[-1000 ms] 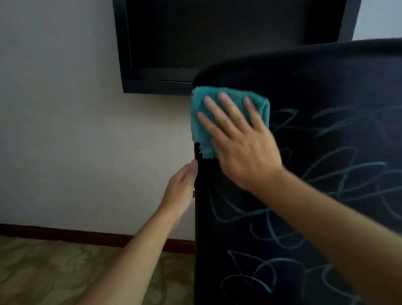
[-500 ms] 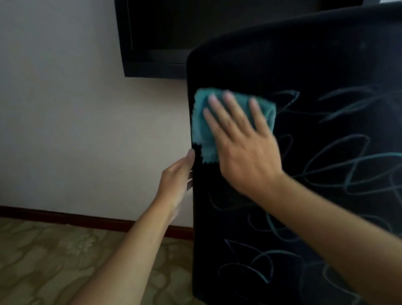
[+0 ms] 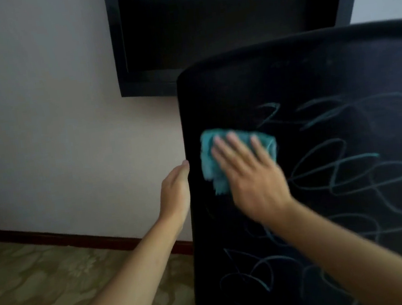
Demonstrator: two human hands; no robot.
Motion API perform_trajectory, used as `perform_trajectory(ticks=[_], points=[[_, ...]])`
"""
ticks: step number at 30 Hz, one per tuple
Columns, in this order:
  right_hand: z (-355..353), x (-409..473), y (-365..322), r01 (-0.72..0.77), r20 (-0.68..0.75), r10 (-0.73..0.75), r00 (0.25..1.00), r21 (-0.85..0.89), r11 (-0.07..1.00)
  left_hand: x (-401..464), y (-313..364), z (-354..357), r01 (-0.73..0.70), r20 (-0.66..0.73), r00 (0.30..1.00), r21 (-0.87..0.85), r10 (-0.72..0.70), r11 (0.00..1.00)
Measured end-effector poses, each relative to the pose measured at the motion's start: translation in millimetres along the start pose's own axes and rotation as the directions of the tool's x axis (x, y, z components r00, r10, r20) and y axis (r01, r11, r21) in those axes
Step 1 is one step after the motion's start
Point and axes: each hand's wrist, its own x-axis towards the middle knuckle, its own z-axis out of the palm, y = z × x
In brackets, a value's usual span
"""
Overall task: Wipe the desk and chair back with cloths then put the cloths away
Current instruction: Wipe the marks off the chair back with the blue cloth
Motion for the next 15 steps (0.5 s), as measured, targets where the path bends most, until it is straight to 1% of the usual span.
perform_trajectory(ticks=[2,3,4,6,8,10,12,14,15], points=[[-16.4,39.7,41.9,-0.093,-0.170,0.092,0.981,0.000,0.996,3.8,17.3,4.7,-0.089,-0.020,0.996,0.001,0.089,0.996],[-23.7,53.7,59.9,-0.105,-0.226,0.100,0.969,-0.010,0.994,6.3,29.3,8.6,-0.133,-0.018,0.991,0.002,0.133,0.991],[-26.0,60.2,68.6,-0.110,-0.245,0.104,0.964,-0.011,0.994,7.4,39.5,12.3,-0.162,-0.016,0.987,-0.001,0.162,0.987],[-22.7,49.1,67.2,-0.101,-0.204,0.096,0.974,-0.016,0.995,8.1,58.5,26.4,-0.190,-0.002,0.982,-0.022,0.190,0.981],[-8.2,3.4,40.4,-0.051,-0.073,0.050,0.996,-0.004,0.999,5.4,66.1,37.5,-0.193,-0.017,0.981,-0.020,0.193,0.981],[6.6,-57.0,9.9,0.067,0.085,-0.066,0.994,-0.012,0.998,0.3,67.6,42.9,-0.205,-0.024,0.979,0.006,0.205,0.979],[11.2,-96.6,-0.8,0.174,0.181,-0.170,0.969,-0.004,0.985,-4.1,64.1,45.2,-0.226,-0.015,0.974,0.051,0.227,0.973],[6.0,-88.9,11.4,0.178,0.160,-0.178,0.971,0.013,0.984,-5.9,61.6,46.1,-0.247,-0.029,0.967,0.119,0.252,0.962],[-0.5,-73.2,23.7,0.136,0.114,-0.135,0.984,0.001,0.991,-7.2,61.1,48.3,-0.247,-0.043,0.966,0.146,0.256,0.958]])
